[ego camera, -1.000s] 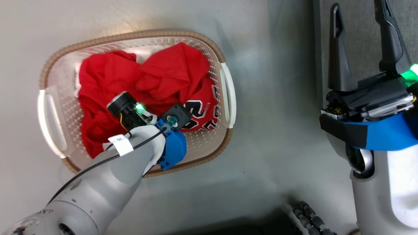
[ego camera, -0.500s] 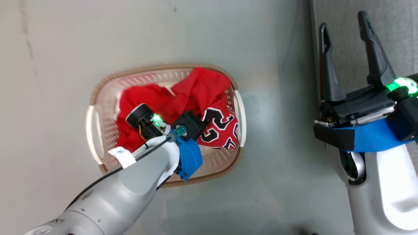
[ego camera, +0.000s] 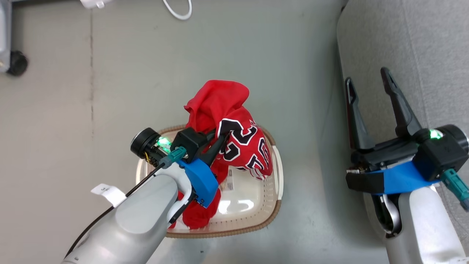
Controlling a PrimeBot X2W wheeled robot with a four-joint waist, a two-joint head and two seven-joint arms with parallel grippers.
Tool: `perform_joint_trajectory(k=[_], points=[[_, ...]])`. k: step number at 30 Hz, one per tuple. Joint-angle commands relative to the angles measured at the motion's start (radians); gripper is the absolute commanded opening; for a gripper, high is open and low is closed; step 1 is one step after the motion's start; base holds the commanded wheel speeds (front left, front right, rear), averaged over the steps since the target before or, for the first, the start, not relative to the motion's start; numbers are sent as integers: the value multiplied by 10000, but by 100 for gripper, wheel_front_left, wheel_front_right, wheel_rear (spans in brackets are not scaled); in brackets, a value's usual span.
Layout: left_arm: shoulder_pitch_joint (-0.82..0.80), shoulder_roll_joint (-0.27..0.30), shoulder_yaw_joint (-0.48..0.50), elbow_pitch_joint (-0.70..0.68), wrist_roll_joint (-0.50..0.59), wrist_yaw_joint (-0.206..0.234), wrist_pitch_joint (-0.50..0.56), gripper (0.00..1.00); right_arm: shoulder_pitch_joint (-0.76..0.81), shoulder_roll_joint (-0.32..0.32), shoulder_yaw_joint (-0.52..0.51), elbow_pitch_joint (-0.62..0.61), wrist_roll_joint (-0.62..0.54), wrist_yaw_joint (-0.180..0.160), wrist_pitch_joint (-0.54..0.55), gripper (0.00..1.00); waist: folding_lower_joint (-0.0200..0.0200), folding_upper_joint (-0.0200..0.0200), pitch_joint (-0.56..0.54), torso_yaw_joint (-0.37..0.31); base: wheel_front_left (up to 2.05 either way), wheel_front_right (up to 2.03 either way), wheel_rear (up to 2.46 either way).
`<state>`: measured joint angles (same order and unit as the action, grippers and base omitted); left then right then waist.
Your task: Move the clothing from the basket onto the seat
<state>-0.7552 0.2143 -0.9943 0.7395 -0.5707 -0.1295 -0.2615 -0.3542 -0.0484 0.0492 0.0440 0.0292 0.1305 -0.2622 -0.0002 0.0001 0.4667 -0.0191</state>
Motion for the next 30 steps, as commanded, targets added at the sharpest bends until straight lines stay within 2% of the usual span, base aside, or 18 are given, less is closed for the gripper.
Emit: perform_joint_trajectory(k=[1,13,21,30], points=[[116,42,136,-133,67,-13,-53,0,180,-35,-13,20,34,5,-42,100,2,-1,-546,107,0,0,0],[637,448,1837,-1424,443,-11,-54,0,1075,-34,39,328,187,5,-42,100,2,-1,-2246,211,0,0,0],[744,572,2311,-2339,379,-13,-53,0,1736,-34,-29,445,273,5,-42,100,2,-1,-3120,334,0,0,0],[615,345,2400,-2829,183,-13,-53,0,2143,-34,0,418,368,5,-42,100,2,-1,-3551,492,0,0,0]])
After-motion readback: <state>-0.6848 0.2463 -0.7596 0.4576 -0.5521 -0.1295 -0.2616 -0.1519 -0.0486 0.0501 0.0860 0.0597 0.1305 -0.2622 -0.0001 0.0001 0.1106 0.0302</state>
